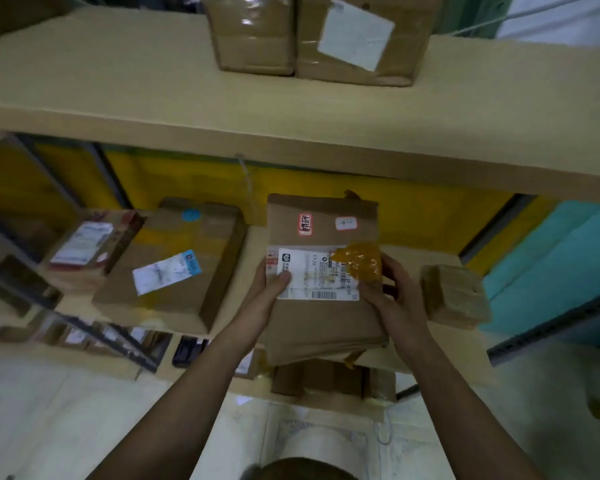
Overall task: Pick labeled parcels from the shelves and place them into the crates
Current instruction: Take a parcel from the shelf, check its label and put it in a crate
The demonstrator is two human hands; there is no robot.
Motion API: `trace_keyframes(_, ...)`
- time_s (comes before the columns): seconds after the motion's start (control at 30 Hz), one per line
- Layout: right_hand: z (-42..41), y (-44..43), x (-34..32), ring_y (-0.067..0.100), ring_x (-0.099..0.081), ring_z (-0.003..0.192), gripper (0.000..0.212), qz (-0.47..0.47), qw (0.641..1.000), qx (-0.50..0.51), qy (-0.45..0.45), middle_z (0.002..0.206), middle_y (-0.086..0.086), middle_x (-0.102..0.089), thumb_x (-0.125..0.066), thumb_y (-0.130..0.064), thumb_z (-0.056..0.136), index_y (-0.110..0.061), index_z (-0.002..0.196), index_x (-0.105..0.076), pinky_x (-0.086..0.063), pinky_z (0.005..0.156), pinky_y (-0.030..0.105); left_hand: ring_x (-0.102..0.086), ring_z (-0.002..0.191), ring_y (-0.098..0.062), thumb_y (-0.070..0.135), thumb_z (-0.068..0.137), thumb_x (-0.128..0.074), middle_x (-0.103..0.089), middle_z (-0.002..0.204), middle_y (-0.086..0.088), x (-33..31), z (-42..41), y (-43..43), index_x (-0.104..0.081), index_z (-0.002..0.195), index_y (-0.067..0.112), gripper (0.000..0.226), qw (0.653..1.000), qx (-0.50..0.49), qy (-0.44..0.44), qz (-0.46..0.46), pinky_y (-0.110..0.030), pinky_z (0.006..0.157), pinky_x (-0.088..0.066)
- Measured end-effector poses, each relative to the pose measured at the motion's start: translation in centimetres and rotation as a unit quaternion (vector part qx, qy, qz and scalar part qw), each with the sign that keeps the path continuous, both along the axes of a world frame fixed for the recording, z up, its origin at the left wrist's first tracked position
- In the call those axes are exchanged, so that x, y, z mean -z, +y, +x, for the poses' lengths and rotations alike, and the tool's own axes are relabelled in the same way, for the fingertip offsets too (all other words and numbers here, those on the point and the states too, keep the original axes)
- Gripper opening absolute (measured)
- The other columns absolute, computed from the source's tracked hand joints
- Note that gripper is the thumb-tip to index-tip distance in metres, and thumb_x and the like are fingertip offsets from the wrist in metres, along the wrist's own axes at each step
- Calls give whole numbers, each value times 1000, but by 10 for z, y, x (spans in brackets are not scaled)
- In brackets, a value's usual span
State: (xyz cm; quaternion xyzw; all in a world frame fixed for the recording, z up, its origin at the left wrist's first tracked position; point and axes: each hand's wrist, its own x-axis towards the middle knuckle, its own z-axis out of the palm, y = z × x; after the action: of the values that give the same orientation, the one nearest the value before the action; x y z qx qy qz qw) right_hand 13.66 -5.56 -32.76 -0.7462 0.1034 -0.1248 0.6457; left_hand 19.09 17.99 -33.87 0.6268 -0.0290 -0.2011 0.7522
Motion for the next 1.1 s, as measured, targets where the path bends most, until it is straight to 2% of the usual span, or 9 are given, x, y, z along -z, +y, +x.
trace_keyframes(0.13,18,28,-9,0,-62,108,56,24,997,-65,-13,128,-18,-64,-78,-25,83,-35,135,-58,-50,83,26,-64,123,-30,47,90,-65,-67,134,-9,-8,-20,29,-45,148,17,68,996,-82,12,-20,-51,107,-48)
trace_keyframes(0.3,31,82,-26,9,-63,113,54,37,979,-200,-30,130,-16,-64,-72,-28,79,-47,126,-55,-52,89,32,-60,128,-35,41,93,-64,-63,139,-12,-20,-63,84,-46,148,16,63,975,-221,-1,-34,-54,110,-44)
trace_keyframes(0.47,33,177,-33,8,-63,115,55,54,936,-344,-41,127,-15,-66,-73,-23,80,-43,128,-55,-51,89,26,-60,126,-37,35,94,-59,-63,137,-14,-26,-124,155,-48,146,14,57,932,-360,-8,-41,-55,109,-45)
trace_keyframes(0.67,17,307,-32,8,-64,115,52,49,876,-479,-24,124,-14,-68,-76,-19,90,-53,122,-56,-53,93,34,-67,117,-35,37,90,-62,-69,129,-10,-36,-190,252,-54,138,19,52,865,-501,-26,-11,-53,101,-52)
trace_keyframes(0.8,0,394,-37,3,-66,109,52,49,847,-528,-25,122,-12,-68,-76,-17,90,-38,131,-53,-54,88,26,-67,116,-34,33,89,-64,-70,126,-9,-35,-222,322,-57,136,20,49,822,-568,-41,-12,-50,99,-53)
trace_keyframes(0.87,-6,440,-36,5,-64,113,55,32,843,-536,-35,126,-13,-66,-75,-29,85,-41,133,-52,-53,88,28,-66,117,-35,34,89,-64,-70,127,-10,-37,-234,358,-56,136,20,50,807,-589,-49,-6,-53,101,-52)
trace_keyframes(0.97,-14,505,-36,11,-61,117,55,20,831,-556,-28,132,-7,-62,-75,-34,82,-49,130,-53,-52,89,33,-65,119,-35,33,90,-64,-69,129,-11,-42,-253,409,-54,139,20,52,789,-611,-55,1,-56,104,-49)
trace_keyframes(1.03,-22,546,-41,8,-63,114,51,25,822,-568,-26,128,-7,-65,-77,-29,85,-49,126,-56,-53,89,33,-66,119,-32,33,91,-64,-69,130,-8,-48,-268,441,-54,139,23,50,782,-621,-58,19,-56,105,-49)
trace_keyframes(1.1,-29,586,-47,-1,-63,107,48,29,812,-582,-29,122,-15,-67,-75,-20,90,-51,121,-57,-50,84,25,-68,117,-28,35,90,-63,-70,128,-4,-53,-281,473,-54,138,26,49,774,-629,-60,39,-54,104,-50)
